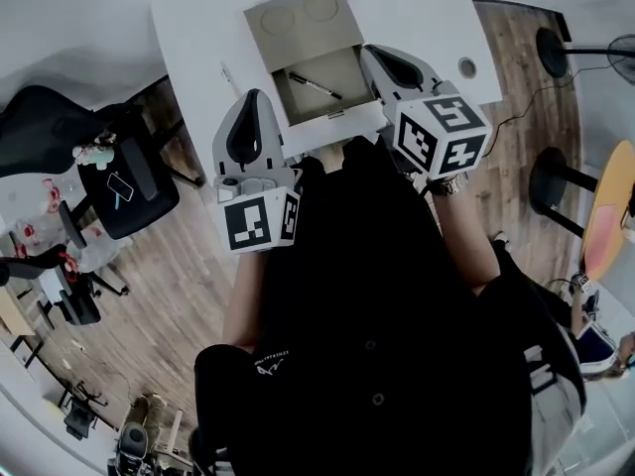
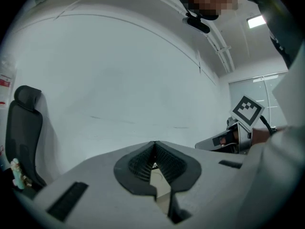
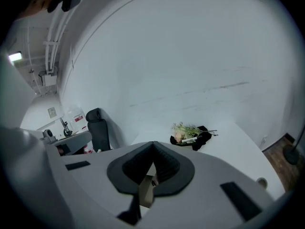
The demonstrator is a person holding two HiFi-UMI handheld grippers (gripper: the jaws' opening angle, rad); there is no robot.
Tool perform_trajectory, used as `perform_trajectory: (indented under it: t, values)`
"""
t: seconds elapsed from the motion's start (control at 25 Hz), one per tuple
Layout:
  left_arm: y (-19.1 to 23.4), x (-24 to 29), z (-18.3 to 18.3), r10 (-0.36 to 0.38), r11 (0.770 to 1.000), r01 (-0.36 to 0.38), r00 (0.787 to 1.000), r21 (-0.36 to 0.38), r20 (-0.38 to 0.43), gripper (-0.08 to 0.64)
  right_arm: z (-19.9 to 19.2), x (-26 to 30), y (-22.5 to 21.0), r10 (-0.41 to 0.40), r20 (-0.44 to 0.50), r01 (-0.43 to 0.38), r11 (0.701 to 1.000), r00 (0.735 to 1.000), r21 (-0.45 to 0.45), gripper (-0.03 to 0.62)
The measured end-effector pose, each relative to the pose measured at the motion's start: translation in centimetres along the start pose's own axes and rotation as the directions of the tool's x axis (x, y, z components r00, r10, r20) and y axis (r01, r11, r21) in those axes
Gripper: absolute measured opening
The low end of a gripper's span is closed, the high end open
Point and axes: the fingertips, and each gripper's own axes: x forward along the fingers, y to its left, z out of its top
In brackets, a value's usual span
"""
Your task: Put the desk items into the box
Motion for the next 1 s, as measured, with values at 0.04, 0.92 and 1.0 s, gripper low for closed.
perform_trajectory:
  t: [0.04,0.92,1.0]
  values:
    - [-0.1,-0.1,0.3,-0.013,1.0,0.013,1.0,0.002,0.006,0.008,0.4,-0.6,0.2,-0.006,0.019,0.006,1.0,1.0,0.004,-0.002]
    - [2.7,-2.2,9.2,-0.031,0.994,0.013,0.987,0.112,0.158,0.008,9.8,-5.6,6.1,0.017,0.305,0.009,0.997,0.952,-0.082,-0.002]
    - [2.8,-2.5,9.3,-0.029,0.992,0.009,0.987,0.123,0.159,0.008,9.9,-5.8,6.7,0.03,0.315,-0.003,0.996,0.949,-0.086,-0.002]
